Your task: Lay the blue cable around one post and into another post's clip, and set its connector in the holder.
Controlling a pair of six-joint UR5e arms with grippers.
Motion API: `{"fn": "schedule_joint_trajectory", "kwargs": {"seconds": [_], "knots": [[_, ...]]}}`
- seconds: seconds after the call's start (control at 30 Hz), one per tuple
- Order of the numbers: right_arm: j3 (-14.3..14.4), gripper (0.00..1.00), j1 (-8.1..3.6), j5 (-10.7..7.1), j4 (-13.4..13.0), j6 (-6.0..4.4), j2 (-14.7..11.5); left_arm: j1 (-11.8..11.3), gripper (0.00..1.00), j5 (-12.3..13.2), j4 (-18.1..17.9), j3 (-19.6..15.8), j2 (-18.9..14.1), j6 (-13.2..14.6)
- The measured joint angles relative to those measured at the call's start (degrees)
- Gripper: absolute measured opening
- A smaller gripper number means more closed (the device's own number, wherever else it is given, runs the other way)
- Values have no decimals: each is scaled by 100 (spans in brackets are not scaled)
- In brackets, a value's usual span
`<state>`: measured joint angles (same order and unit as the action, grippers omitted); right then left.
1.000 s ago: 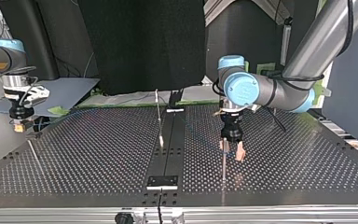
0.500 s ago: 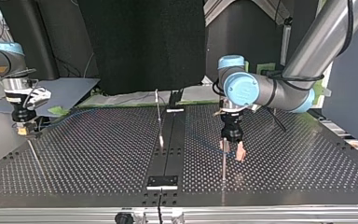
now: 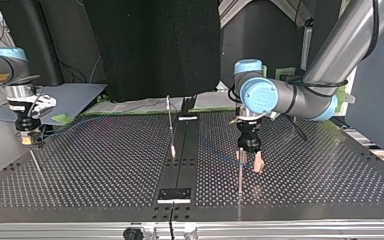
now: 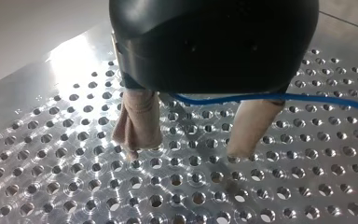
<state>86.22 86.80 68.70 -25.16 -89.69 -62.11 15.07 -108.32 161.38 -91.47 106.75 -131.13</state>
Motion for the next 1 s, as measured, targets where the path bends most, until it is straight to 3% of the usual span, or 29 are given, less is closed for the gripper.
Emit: {"fn": "schedule_joint_trajectory", "kwargs": {"seconds": [0.13,0.5,1.0], "knots": [[-50,40,27,-1,12,49,57,-2,100,0,0,0,1,0],[-106,40,61,-53,-23,63,78,-9,100,0,0,0,1,0],[-108,40,66,-38,-161,-8,93,-4,100,8,-1,0,1,24]]}}
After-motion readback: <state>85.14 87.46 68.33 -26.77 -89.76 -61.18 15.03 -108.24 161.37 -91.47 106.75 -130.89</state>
